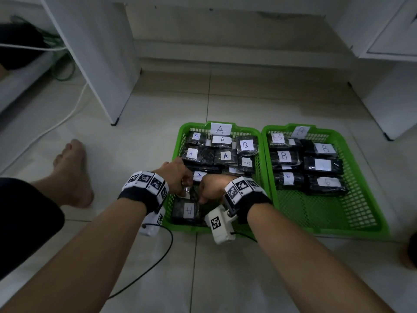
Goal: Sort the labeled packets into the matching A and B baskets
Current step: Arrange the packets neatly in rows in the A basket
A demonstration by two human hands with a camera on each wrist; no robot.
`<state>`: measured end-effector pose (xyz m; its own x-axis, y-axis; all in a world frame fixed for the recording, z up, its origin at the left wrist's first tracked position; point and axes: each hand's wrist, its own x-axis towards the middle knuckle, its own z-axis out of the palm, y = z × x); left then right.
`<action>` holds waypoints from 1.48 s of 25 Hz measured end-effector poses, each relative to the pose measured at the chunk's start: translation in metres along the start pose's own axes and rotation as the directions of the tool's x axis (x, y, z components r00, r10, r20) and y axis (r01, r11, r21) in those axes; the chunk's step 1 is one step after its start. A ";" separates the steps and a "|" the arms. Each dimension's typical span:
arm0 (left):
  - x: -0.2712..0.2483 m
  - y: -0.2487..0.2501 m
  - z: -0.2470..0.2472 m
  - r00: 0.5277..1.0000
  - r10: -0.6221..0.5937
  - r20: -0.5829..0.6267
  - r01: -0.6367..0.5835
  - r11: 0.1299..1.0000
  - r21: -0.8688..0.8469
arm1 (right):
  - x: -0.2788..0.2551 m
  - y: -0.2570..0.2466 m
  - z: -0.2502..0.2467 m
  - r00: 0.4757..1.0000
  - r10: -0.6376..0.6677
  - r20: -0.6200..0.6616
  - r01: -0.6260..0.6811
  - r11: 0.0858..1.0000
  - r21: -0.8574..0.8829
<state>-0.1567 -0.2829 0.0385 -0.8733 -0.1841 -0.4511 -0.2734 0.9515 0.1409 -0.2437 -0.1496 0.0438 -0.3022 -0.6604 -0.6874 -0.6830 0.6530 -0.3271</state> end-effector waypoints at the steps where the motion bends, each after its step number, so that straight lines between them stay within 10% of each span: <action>1: 0.000 -0.001 0.000 1.000 0.009 0.007 -0.009 0.998 -0.057 | 0.001 0.002 0.002 1.000 0.010 0.022 -0.012 0.998 0.063; 8: -0.003 -0.014 -0.017 0.996 0.073 -0.043 -0.083 0.767 -0.636 | 0.001 0.008 0.006 0.996 -0.003 0.094 -0.028 0.945 0.325; 13: 0.002 -0.017 -0.011 0.997 -0.029 -0.077 -0.071 0.177 -0.982 | -0.011 0.018 -0.008 1.000 -0.004 -0.016 0.012 0.869 0.494; 16: -0.002 -0.026 -0.014 0.997 -0.001 -0.076 -0.073 -0.261 -0.963 | -0.022 0.028 -0.030 0.974 0.056 -0.217 0.072 0.838 0.541; 18: -0.006 -0.028 -0.016 0.996 0.056 -0.073 -0.045 -0.402 -0.915 | -0.021 0.032 -0.035 0.942 0.079 -0.325 0.093 0.872 0.481; 23: -0.005 -0.022 -0.018 0.999 0.011 -0.041 -0.035 -0.345 -0.938 | -0.008 0.021 -0.020 0.826 0.018 -0.563 0.141 0.961 0.237; 29: 0.003 -0.024 -0.012 0.999 -0.030 -0.041 -0.048 -0.316 -0.947 | -0.004 0.016 -0.028 0.841 -0.043 -0.539 0.127 0.985 0.120; 34: 0.001 -0.023 -0.012 0.996 -0.088 -0.022 -0.048 -0.302 -0.952 | -0.011 0.023 -0.032 0.818 0.047 -0.573 0.099 0.970 0.222; 37: -0.001 -0.019 -0.027 0.994 -0.106 0.036 0.011 -0.225 -0.974 | -0.031 0.034 -0.045 0.896 0.053 -0.440 0.253 0.754 0.607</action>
<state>-0.1614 -0.3075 0.0598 -0.8245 -0.2750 -0.4945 -0.3409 -0.4561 0.8220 -0.2873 -0.1238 0.0837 -0.6001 -0.7203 -0.3481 -0.1880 0.5499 -0.8138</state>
